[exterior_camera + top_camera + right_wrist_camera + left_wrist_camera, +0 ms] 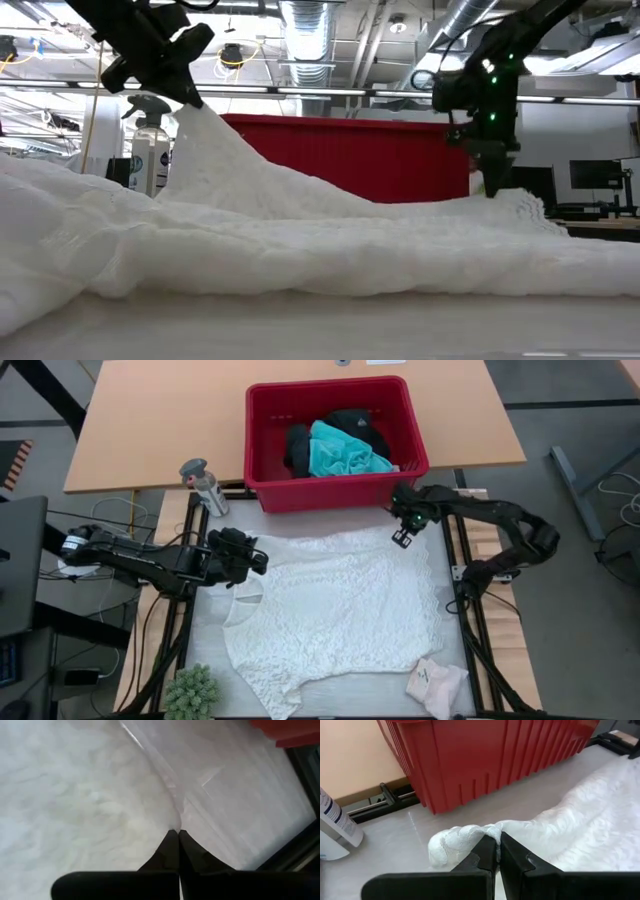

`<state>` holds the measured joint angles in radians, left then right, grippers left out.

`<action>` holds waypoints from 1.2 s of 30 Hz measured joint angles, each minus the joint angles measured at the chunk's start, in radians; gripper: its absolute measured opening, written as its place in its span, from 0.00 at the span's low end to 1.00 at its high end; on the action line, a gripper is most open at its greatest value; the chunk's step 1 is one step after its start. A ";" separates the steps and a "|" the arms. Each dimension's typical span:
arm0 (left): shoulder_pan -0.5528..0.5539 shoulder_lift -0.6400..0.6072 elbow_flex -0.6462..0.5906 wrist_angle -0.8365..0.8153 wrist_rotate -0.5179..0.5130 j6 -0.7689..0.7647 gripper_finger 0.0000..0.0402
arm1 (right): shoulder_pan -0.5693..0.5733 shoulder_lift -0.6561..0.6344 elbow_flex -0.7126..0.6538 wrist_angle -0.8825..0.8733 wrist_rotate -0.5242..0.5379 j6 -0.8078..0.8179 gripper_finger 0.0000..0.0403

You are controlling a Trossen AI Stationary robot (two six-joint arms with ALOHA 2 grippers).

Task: Fold Laundry from Bin
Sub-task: Fold the white blouse

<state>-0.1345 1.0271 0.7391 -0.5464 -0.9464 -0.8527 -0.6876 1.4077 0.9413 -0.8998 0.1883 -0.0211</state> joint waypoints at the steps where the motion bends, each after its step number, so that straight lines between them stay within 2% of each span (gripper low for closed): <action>1: -0.007 0.000 0.000 0.013 0.003 0.002 0.00 | 0.019 -0.010 0.000 -0.012 0.002 0.021 0.04; 7: -0.067 -0.016 0.021 0.051 0.132 0.056 0.00 | 0.144 -0.095 0.001 -0.115 0.045 0.144 0.04; 16: -0.224 -0.016 0.115 -0.008 0.074 0.095 0.00 | 0.348 -0.211 0.001 -0.317 0.106 0.414 0.04; 19: -0.263 -0.016 0.123 -0.087 0.103 0.046 0.00 | 0.417 -0.236 0.001 -0.348 0.116 0.498 0.04; 26: -0.339 -0.010 0.122 -0.340 0.120 -0.201 0.00 | 0.571 -0.264 -0.035 -0.378 0.129 0.707 0.04; 32: -0.385 -0.010 0.122 -0.379 0.120 -0.250 0.00 | 0.684 -0.262 -0.094 -0.372 0.124 0.851 0.04; 36: -0.400 -0.011 0.083 -0.354 0.189 -0.284 0.00 | 0.740 -0.262 -0.119 -0.372 0.103 0.927 0.05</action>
<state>-0.5341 1.0164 0.8222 -0.9007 -0.7573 -1.1372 0.0519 1.1461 0.8222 -1.2720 0.2917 0.9056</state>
